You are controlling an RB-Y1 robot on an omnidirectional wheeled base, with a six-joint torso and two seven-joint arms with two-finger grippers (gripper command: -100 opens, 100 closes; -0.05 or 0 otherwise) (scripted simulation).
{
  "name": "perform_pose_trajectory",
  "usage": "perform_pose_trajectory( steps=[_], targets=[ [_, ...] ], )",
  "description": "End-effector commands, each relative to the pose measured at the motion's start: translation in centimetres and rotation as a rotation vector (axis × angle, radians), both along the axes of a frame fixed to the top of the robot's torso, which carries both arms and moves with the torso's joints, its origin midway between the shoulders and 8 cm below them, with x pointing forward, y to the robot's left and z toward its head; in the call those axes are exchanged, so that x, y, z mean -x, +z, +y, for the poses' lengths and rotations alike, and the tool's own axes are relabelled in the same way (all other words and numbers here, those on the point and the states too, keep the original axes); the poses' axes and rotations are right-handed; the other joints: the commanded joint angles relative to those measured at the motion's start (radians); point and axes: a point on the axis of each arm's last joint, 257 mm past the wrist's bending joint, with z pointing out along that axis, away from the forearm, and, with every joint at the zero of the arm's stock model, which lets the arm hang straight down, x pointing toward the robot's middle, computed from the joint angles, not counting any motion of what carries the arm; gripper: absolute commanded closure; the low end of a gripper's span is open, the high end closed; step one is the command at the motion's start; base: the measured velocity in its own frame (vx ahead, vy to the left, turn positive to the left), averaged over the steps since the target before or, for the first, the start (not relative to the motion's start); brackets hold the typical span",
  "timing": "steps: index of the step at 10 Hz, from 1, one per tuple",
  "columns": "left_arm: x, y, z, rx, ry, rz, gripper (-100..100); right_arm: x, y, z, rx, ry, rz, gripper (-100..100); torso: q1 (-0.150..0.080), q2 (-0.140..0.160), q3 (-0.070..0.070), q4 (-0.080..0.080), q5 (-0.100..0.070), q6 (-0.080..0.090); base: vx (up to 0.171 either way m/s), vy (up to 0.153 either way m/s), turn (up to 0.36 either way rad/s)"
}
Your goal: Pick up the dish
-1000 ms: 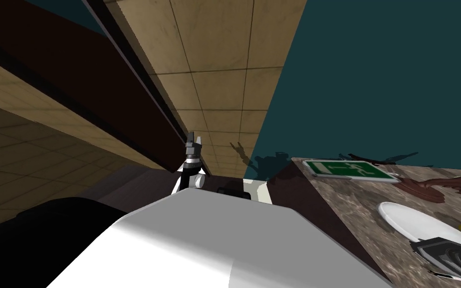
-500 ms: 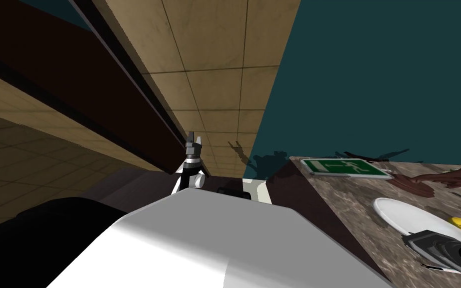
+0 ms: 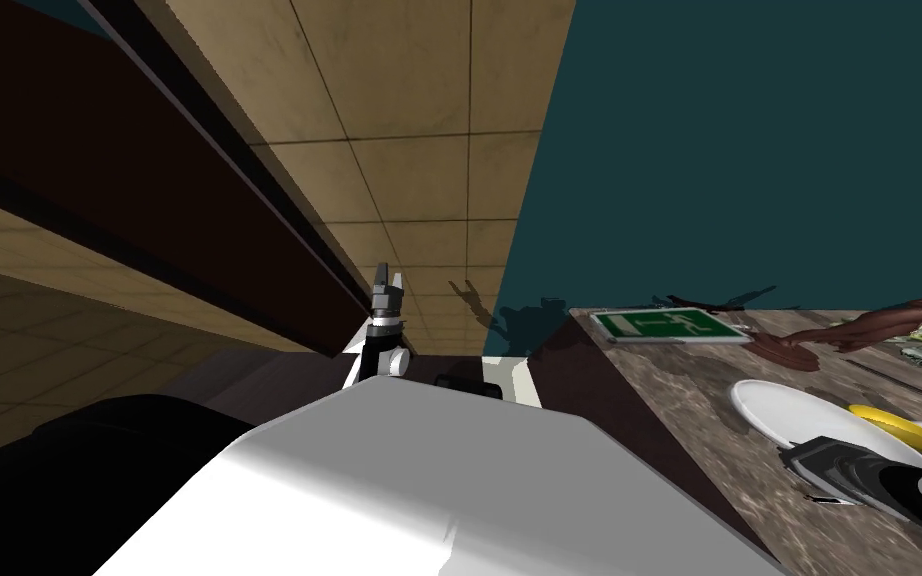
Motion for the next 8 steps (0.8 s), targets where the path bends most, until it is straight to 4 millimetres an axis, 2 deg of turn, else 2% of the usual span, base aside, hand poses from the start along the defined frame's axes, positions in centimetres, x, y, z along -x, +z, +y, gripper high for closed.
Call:
perform_pose_trajectory(
  steps=[1,3,4,6,7,8],
  targets=[
    [0.0,0.0,0.0,0.000,0.000,0.000,0,-0.7,-0.3,0.9,-0.005,0.020,0.001,100,0.000,0.000,0.000,0.000,0.000,0.000,0.008,-0.007,0.006],
    [0.0,0.0,0.0,0.000,0.000,0.000,0,-0.7,-0.3,0.8,-0.014,-0.006,-0.015,100,0.002,0.000,0.000,0.000,0.001,-0.001,0.000,0.003,0.021],
    [0.0,0.0,0.0,0.000,0.000,0.000,0,-1.8,0.6,1.2,0.007,0.038,-0.017,100,0.002,0.001,0.000,0.000,0.001,-0.001,0.021,-0.007,-0.187],
    [0.0,0.0,0.0,0.000,0.000,0.000,0,-2.6,0.0,2.3,-0.014,0.037,-0.028,100,0.003,0.001,0.000,0.000,0.002,0.000,0.020,-0.011,-0.064],
    [0.0,0.0,0.0,0.000,0.000,0.000,0,-3.6,0.9,2.6,0.005,0.077,-0.034,100,0.003,0.000,0.000,0.000,0.002,-0.002,0.024,-0.015,-0.177],
    [0.0,0.0,0.0,0.000,0.000,0.000,0,-4.1,0.5,3.4,-0.006,0.094,-0.032,100,0.003,0.000,0.000,0.000,0.004,0.001,0.029,-0.012,-0.110]
  ],
)
